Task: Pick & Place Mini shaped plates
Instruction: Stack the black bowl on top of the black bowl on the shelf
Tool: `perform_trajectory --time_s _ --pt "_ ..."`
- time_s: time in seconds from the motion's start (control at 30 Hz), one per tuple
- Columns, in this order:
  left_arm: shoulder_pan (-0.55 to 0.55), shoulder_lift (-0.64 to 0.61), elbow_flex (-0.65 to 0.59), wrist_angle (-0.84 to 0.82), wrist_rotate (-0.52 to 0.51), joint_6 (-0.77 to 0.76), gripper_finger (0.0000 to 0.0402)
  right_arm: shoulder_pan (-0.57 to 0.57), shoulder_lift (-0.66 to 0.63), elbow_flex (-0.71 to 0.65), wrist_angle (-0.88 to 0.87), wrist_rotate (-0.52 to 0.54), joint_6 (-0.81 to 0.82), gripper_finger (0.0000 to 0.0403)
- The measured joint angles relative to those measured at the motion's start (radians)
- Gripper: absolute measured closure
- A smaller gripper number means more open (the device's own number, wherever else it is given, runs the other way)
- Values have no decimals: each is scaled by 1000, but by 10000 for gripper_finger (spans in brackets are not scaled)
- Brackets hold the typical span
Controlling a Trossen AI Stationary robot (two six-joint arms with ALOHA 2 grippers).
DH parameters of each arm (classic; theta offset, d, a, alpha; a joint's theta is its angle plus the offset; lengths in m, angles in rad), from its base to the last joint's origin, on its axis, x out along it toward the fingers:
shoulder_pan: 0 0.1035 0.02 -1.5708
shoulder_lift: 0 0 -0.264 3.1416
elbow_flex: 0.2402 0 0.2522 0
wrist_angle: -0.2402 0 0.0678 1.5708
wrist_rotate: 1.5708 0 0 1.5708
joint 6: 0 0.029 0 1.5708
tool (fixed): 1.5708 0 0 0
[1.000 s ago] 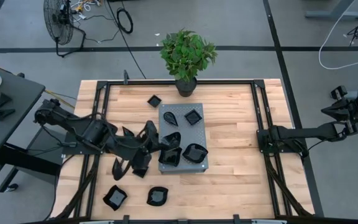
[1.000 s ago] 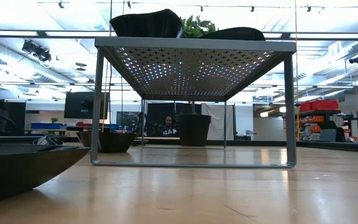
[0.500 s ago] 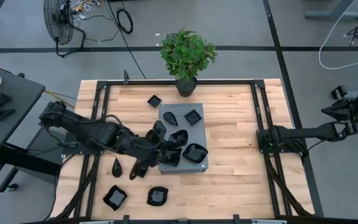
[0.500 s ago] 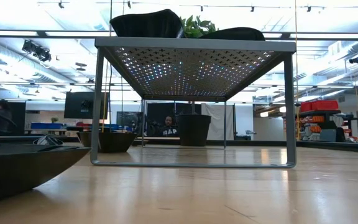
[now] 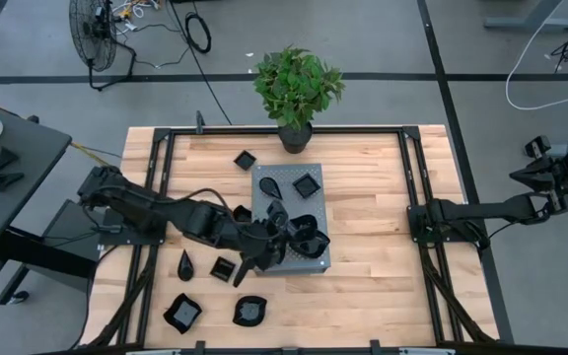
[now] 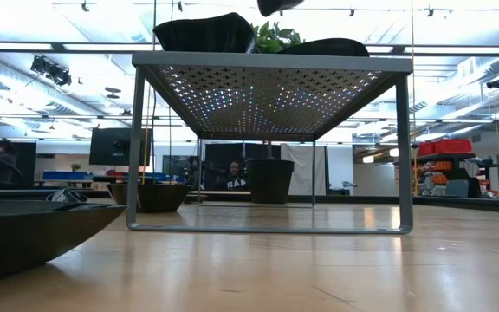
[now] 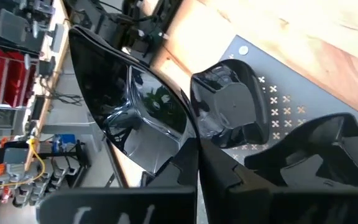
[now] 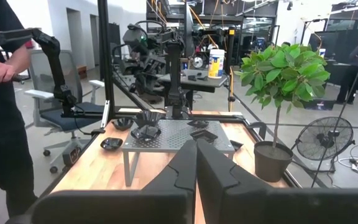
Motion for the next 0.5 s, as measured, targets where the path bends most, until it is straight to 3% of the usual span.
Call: perform_trajectory --time_s 0.37,0.5 --pt "-2 12 -1 114 28 -13 397 0 0 0 2 0 0 387" --pt "-2 11 -1 178 91 -32 393 0 0 0 4 0 0 387"
